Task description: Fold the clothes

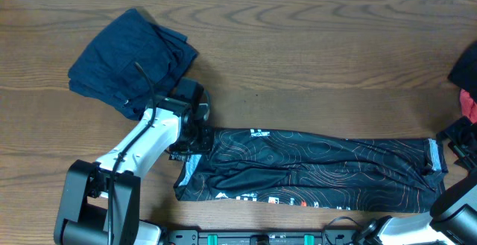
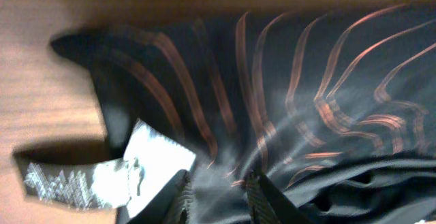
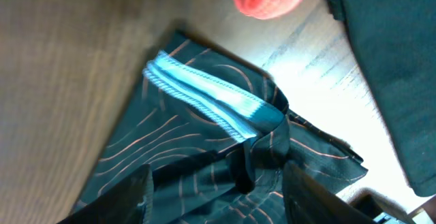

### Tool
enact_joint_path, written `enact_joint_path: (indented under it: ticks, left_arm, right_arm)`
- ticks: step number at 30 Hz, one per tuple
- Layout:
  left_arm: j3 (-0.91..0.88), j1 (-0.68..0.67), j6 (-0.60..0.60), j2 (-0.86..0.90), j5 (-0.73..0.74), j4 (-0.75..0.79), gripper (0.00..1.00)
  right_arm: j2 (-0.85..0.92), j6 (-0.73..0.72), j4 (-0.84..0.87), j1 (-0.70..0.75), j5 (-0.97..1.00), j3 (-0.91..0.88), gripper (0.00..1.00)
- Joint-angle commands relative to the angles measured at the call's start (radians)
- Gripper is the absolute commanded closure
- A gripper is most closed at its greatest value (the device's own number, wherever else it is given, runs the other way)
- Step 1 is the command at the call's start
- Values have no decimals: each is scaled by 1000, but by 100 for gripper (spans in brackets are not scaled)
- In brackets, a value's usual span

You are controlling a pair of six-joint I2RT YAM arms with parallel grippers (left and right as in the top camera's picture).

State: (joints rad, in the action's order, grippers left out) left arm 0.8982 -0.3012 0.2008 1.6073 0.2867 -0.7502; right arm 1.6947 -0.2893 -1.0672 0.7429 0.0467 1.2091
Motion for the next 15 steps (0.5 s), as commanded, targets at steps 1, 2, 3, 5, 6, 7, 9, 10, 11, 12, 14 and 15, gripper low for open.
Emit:
enact_joint_path:
  ticks: [1, 2, 3, 5, 6, 7, 9, 10, 11, 12, 14, 15]
  left_arm:
    - [-11, 3, -13, -5, 36, 19, 68]
    - [-11, 3, -13, 0, 37, 20, 68]
    - [-11, 3, -13, 1, 41, 20, 68]
    - [-11, 3, -13, 2, 46, 20, 68]
    - [-11, 3, -13, 3, 46, 22, 69]
    - [-11, 3, -13, 3, 47, 24, 69]
    - [-11, 3, -13, 3, 47, 30, 69]
    - [-11, 3, -13, 3, 47, 32, 69]
    - [-11, 3, -13, 3, 47, 33, 69]
    - [-11, 2, -13, 4, 47, 34, 69]
    - [-11, 2, -13, 7, 47, 38, 69]
    - [-11, 2, -13, 10, 47, 39, 69]
  right_arm:
    - [-7, -24, 18, 5, 18, -67, 45]
    - [-7, -24, 24, 5, 5, -92, 45]
    - [-7, -24, 28, 5, 1, -112, 45]
    - [-7, -24, 33, 5, 6, -143, 43]
    - [-7, -25, 40, 5, 5, -155, 43]
    - [-7, -27, 49, 3, 5, -164, 43]
    - [-7, -33, 63, 3, 7, -180, 45]
    - [-7, -32, 66, 4, 11, -185, 46]
    - [-7, -37, 67, 5, 19, -187, 47]
    - [-7, -43, 66, 5, 28, -187, 48]
    - [-7, -47, 66, 5, 37, -187, 53]
    - [-7, -47, 66, 5, 39, -188, 56]
